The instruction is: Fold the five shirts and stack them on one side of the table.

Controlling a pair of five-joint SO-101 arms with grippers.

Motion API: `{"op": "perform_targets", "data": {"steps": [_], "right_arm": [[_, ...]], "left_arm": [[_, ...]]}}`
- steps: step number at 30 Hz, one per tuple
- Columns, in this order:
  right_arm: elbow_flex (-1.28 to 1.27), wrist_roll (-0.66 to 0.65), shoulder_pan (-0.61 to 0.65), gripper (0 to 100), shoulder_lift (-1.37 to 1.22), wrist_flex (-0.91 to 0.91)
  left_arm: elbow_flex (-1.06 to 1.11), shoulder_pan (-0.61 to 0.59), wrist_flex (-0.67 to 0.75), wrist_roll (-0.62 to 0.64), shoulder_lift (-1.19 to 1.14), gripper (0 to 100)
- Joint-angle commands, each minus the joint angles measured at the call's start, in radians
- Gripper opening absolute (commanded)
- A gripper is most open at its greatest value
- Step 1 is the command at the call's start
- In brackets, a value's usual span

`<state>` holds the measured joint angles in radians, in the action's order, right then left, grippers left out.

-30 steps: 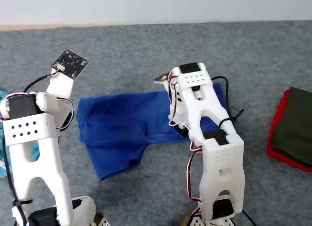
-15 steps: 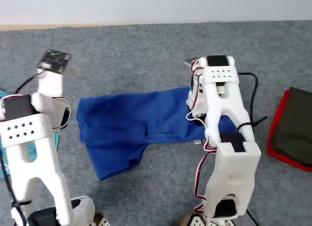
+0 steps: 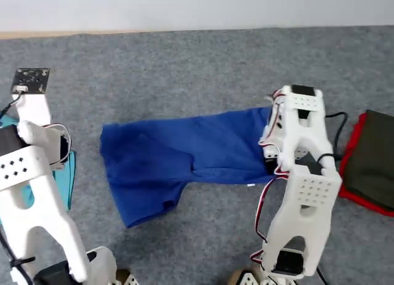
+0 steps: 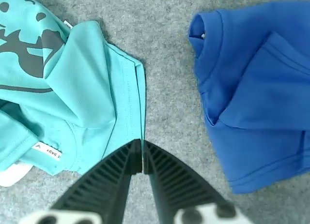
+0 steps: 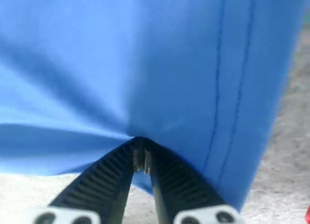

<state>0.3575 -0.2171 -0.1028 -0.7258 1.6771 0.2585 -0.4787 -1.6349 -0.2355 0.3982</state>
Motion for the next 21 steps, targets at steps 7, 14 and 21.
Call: {"op": "perform_targets", "data": {"steps": [7,14,21], "right_arm": [[0.172,-0.037,0.028,1.1,-0.015,-0.085],[0.253,-0.038,0.113,1.0,-0.065,-0.093],[0.377,-0.038,0.127,1.0,-0.015,0.033]], "left_arm": [[-0.033,-0.005,-0.005,0.006,0.035,1],[-0.033,-0.005,-0.005,0.006,0.035,1],[-0.033,-0.005,-0.005,0.006,0.035,1]]}}
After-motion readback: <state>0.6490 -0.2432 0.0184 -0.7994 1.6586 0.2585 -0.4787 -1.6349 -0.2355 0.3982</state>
